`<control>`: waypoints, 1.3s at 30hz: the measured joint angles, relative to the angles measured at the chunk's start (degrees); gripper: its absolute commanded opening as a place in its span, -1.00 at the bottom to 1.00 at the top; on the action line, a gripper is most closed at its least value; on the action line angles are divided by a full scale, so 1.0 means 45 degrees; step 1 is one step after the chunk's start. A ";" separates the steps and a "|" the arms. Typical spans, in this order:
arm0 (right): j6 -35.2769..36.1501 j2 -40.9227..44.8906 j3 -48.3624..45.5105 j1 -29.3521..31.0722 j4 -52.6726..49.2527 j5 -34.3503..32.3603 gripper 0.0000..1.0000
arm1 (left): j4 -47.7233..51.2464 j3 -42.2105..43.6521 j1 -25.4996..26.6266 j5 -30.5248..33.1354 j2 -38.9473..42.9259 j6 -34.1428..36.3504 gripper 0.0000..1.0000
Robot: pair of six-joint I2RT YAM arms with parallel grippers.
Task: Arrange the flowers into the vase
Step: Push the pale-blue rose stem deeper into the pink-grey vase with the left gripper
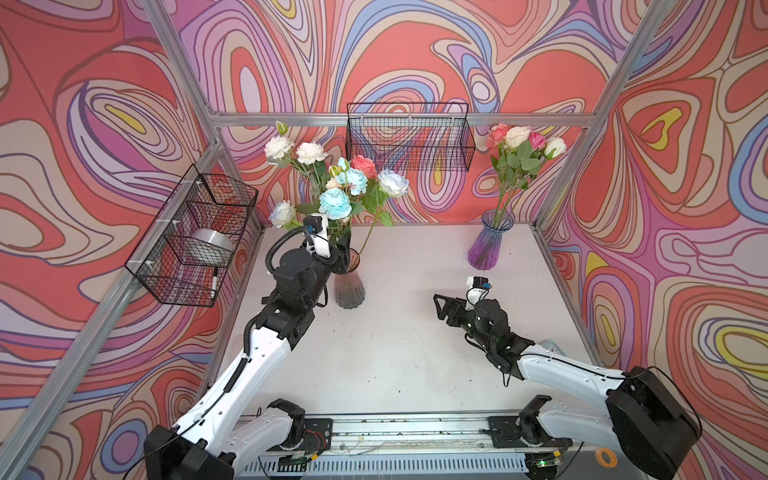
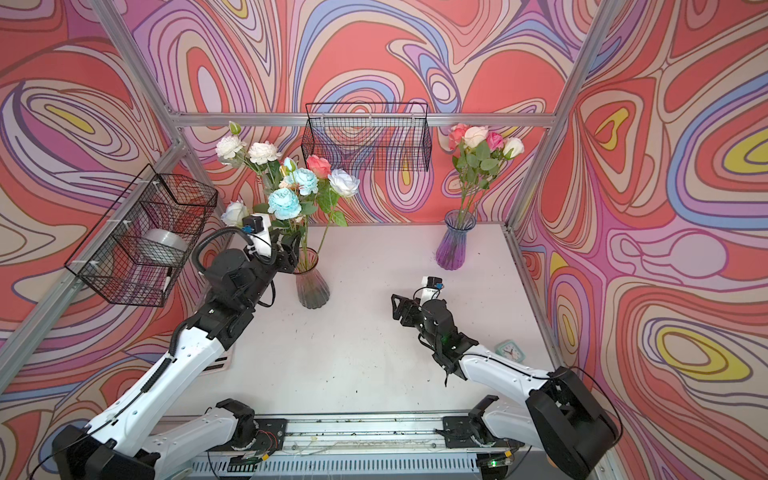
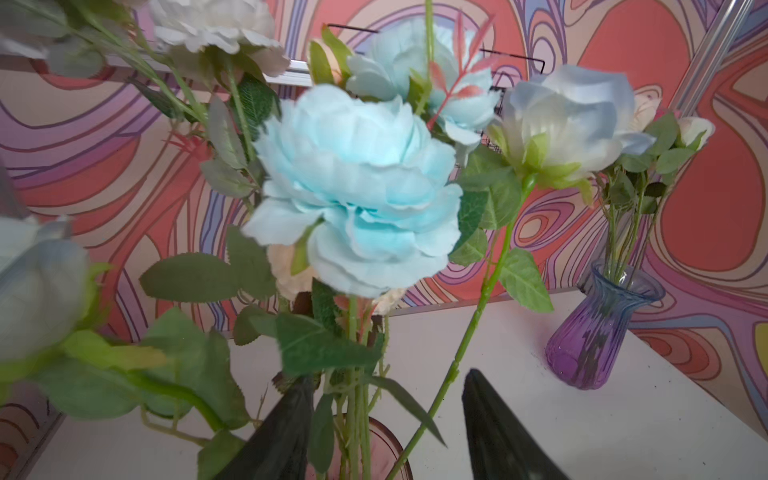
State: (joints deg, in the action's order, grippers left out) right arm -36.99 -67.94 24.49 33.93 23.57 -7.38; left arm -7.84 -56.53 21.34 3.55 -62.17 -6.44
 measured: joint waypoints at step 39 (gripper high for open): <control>0.0413 0.0253 -0.0053 0.0000 -0.0015 0.0151 0.64 | 0.6348 -0.2846 -0.2006 -0.3143 -0.3191 -0.1015 -1.00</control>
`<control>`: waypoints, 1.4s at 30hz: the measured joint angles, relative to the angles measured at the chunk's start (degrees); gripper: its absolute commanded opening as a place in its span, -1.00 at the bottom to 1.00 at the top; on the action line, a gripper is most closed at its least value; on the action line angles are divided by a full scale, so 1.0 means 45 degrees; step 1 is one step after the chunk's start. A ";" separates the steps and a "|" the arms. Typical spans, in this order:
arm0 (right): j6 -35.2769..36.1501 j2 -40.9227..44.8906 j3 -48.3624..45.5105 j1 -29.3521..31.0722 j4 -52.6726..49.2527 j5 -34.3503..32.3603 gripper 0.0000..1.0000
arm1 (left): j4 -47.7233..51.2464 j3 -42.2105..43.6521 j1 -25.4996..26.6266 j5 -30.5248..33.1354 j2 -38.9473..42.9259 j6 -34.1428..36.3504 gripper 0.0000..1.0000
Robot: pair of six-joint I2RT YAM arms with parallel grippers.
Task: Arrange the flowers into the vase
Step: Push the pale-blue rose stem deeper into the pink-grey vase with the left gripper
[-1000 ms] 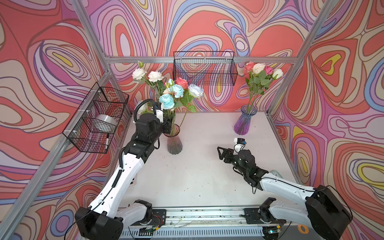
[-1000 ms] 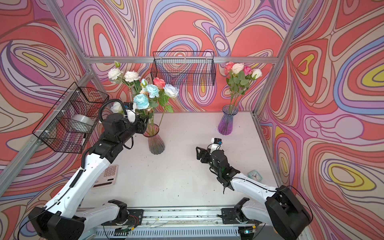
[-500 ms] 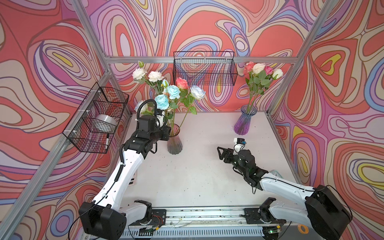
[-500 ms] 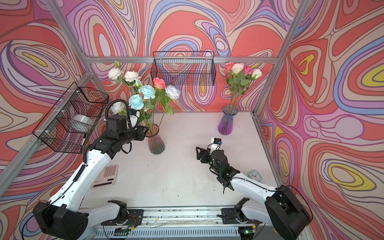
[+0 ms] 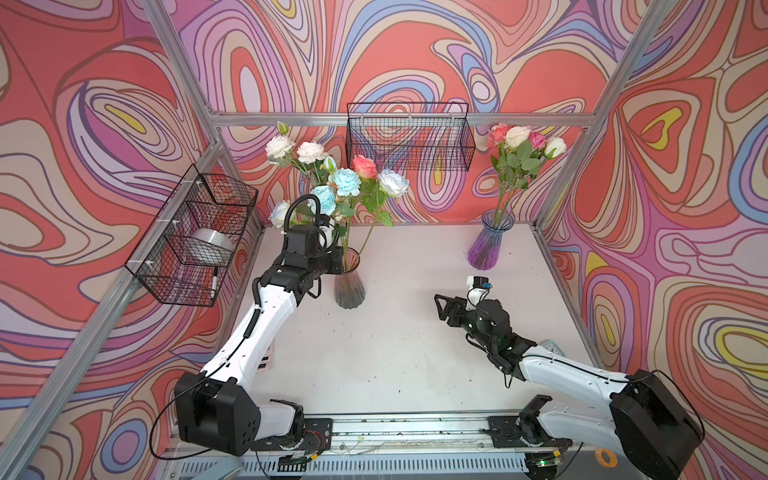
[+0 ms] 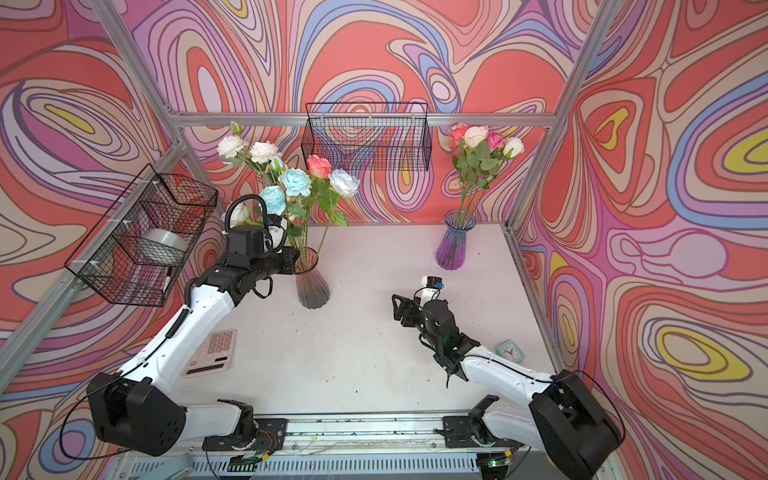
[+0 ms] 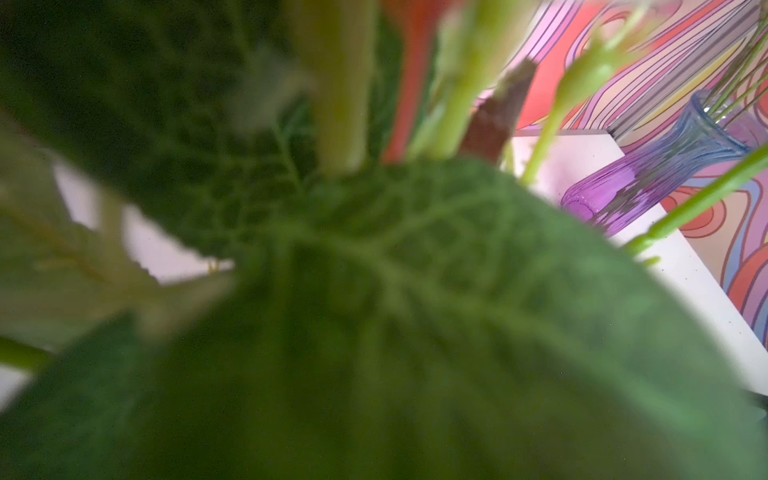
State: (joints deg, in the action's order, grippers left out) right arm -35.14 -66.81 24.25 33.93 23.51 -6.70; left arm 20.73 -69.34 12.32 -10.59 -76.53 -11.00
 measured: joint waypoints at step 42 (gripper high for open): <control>0.0029 -0.0180 0.0000 0.0000 0.0019 0.0355 0.64 | 0.0024 -0.1044 -0.0010 0.0928 -0.1122 -0.0165 -0.66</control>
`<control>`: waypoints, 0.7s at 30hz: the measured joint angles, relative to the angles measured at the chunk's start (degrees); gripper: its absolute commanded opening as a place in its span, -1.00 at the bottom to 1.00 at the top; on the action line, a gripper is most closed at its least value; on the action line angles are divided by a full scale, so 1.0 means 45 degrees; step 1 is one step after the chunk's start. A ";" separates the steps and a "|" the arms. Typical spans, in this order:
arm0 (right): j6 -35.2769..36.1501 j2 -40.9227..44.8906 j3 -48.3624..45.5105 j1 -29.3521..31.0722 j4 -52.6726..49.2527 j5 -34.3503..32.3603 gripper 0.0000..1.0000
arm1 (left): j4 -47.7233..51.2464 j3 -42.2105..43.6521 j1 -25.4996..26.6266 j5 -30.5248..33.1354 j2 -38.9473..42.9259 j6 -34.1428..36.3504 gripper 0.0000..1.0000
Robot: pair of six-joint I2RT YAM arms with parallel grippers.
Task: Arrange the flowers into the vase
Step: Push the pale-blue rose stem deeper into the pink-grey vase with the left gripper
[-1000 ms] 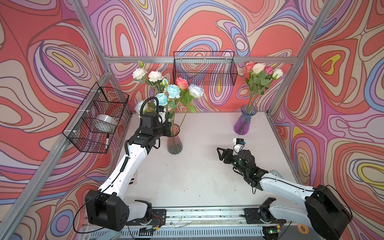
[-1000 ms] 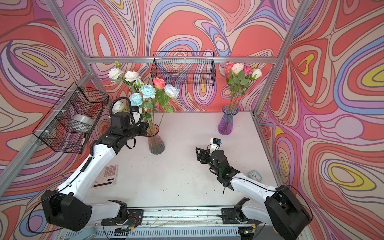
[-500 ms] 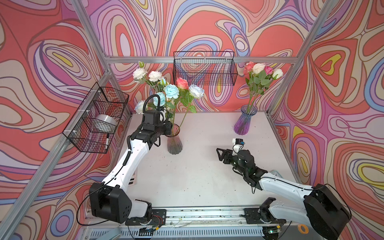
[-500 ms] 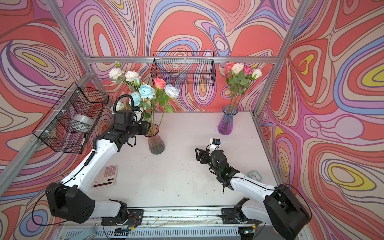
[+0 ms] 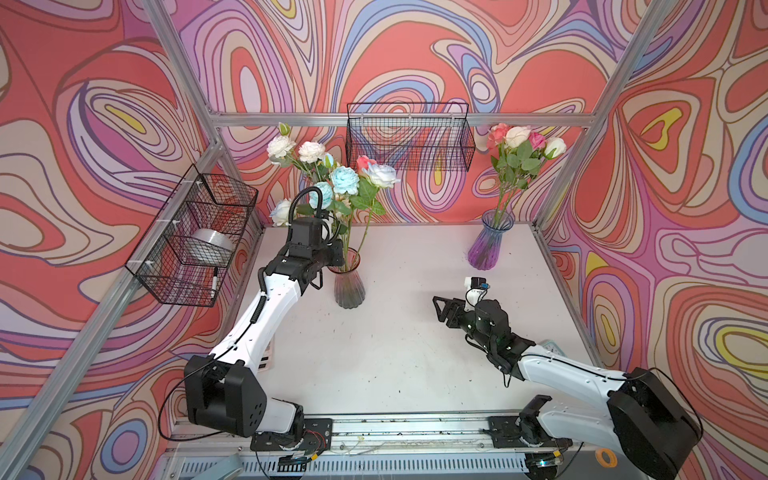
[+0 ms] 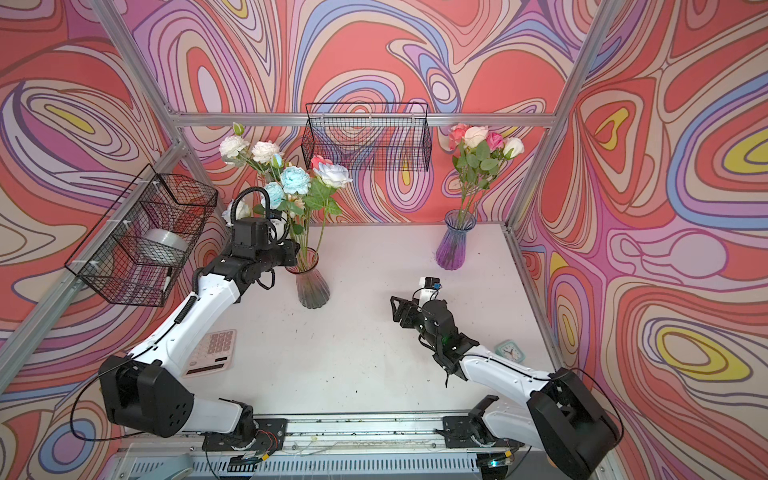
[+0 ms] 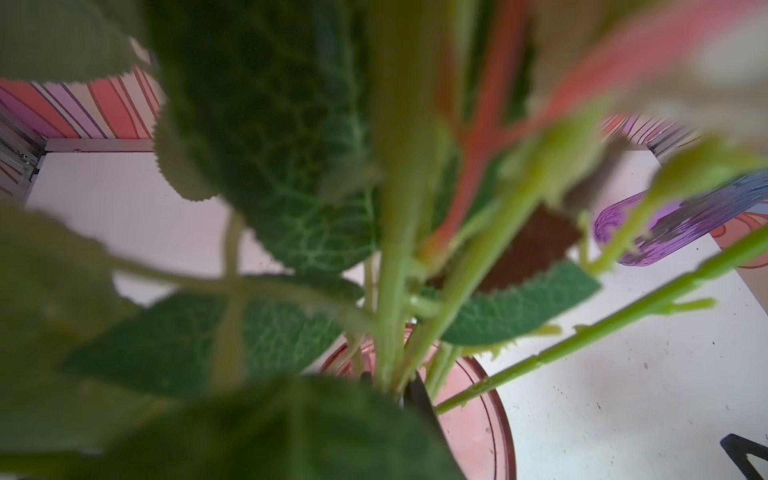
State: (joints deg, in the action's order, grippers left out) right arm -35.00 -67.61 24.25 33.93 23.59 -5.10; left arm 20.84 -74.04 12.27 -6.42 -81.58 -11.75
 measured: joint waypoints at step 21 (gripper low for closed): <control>0.0000 0.0039 -0.0058 0.0000 0.0010 0.0005 0.64 | -0.1836 0.1112 0.0000 -0.0141 -0.0044 0.0267 -1.00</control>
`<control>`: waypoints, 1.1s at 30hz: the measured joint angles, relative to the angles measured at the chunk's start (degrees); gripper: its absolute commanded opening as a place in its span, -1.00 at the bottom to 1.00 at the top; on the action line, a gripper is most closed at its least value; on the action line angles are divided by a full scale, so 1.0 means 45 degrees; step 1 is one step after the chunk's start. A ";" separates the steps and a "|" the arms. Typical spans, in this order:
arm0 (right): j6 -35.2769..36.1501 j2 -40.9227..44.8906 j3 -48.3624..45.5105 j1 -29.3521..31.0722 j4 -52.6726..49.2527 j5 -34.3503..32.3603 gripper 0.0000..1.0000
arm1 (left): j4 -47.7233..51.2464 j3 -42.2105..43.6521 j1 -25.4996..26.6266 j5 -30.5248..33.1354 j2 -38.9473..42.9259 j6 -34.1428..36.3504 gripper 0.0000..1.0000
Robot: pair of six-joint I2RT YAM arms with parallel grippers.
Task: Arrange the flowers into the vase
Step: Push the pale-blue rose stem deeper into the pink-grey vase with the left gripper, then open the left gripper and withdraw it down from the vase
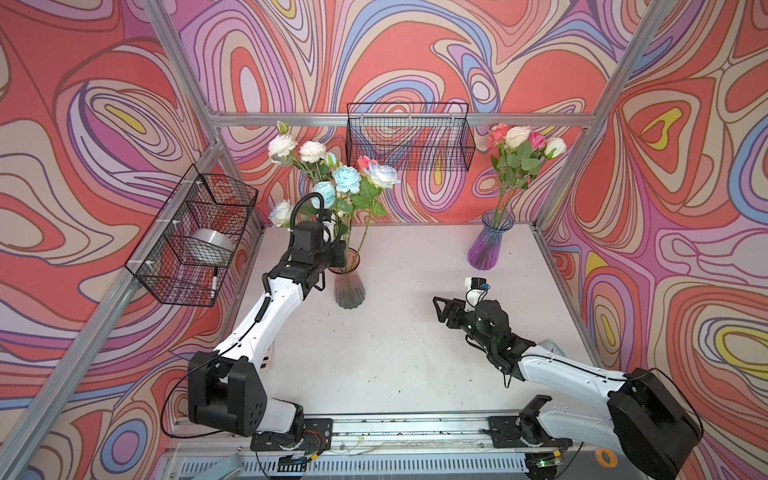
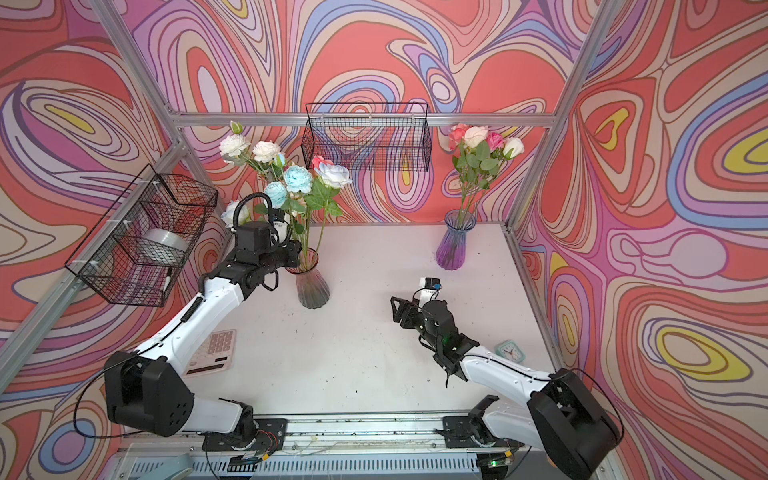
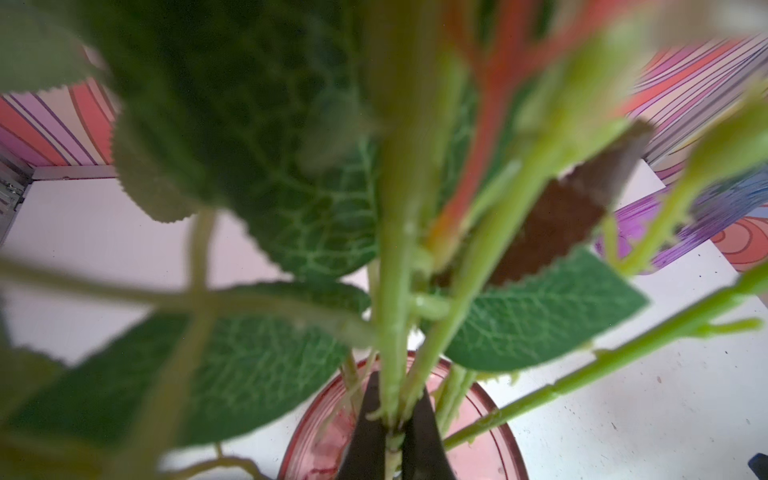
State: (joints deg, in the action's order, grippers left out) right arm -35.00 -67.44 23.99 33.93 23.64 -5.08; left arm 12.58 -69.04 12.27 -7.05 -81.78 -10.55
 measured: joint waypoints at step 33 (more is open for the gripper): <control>0.0000 -0.0253 -0.0015 0.0000 0.0272 0.0102 0.66 | -0.0457 0.2006 0.0792 0.0928 0.1627 -0.0442 0.20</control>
State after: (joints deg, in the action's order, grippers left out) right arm -35.00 -68.58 23.92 33.93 24.86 -4.62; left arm 10.52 -60.01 15.84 -2.87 -74.46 -12.53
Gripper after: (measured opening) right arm 0.832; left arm 0.507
